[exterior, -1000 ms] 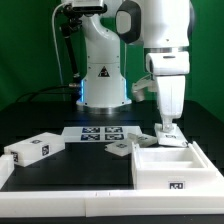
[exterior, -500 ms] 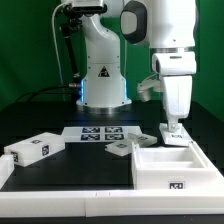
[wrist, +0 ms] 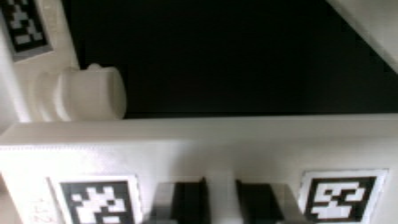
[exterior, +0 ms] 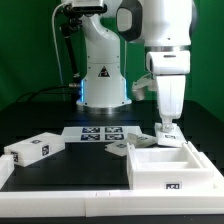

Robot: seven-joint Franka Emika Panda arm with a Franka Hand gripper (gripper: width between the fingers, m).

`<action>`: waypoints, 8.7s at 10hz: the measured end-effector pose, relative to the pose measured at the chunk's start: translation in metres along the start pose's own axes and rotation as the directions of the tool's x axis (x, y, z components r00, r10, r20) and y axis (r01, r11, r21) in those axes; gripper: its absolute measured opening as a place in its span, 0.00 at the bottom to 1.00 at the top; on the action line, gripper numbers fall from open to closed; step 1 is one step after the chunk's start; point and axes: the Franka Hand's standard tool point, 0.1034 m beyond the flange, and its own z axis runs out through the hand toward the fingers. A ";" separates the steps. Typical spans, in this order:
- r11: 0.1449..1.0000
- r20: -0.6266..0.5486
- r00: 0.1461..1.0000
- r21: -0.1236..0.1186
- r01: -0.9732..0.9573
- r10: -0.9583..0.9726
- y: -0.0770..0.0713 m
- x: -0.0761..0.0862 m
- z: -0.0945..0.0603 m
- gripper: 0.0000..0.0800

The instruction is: Assemble cabinet

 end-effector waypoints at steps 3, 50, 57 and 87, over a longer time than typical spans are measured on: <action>1.000 0.000 1.000 0.001 -0.007 0.007 -0.001 0.000 0.001 0.09; 0.997 0.038 0.999 0.079 -0.014 0.011 0.118 0.005 0.002 0.32; 0.988 0.087 0.988 0.077 -0.133 0.126 0.063 0.015 -0.024 1.00; 0.904 -0.065 0.906 -0.067 -0.422 0.418 -0.062 -0.059 0.001 1.00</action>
Offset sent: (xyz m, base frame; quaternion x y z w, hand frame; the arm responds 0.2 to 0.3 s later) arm 0.0000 0.0000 0.0000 0.0000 0.0000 0.0000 1.0000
